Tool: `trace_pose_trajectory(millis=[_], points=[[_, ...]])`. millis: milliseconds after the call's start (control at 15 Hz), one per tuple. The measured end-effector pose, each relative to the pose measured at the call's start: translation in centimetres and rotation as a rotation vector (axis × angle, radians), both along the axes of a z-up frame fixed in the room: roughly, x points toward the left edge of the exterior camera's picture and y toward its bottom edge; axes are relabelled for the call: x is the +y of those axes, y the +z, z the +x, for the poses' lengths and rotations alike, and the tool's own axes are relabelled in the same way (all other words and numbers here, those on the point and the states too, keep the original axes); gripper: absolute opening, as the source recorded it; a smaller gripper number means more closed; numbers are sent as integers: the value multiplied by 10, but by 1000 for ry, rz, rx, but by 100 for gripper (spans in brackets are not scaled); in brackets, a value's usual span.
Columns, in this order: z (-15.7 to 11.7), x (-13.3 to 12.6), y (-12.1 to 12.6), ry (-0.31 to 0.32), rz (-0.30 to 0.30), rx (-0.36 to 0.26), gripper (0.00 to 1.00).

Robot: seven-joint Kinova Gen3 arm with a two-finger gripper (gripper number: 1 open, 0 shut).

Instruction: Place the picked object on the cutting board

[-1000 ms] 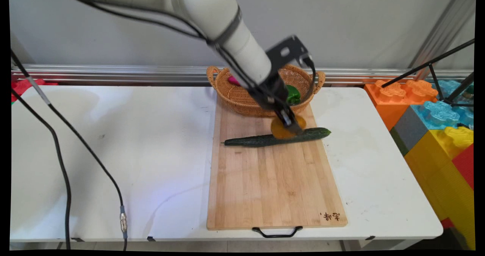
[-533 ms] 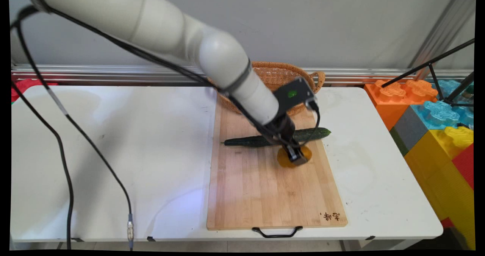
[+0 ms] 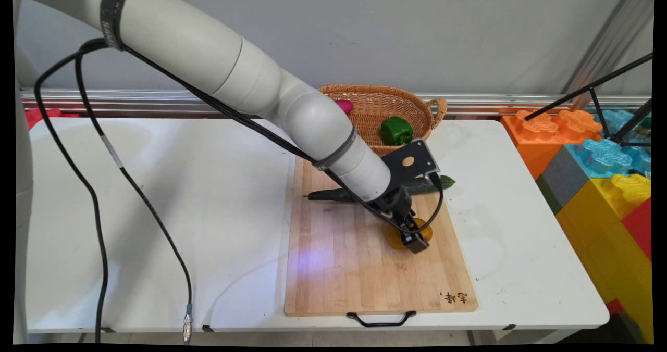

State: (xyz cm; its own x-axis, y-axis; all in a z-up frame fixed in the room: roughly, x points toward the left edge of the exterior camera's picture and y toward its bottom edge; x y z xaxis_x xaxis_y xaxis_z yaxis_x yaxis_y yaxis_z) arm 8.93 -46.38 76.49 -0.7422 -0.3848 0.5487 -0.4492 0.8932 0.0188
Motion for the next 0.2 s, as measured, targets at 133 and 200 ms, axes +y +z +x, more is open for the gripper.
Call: trace_pose_trajectory(millis=[133,200], points=[[-3,1,0,-8,-5,3,100],[-4,1,2,-10,-8,4,100]])
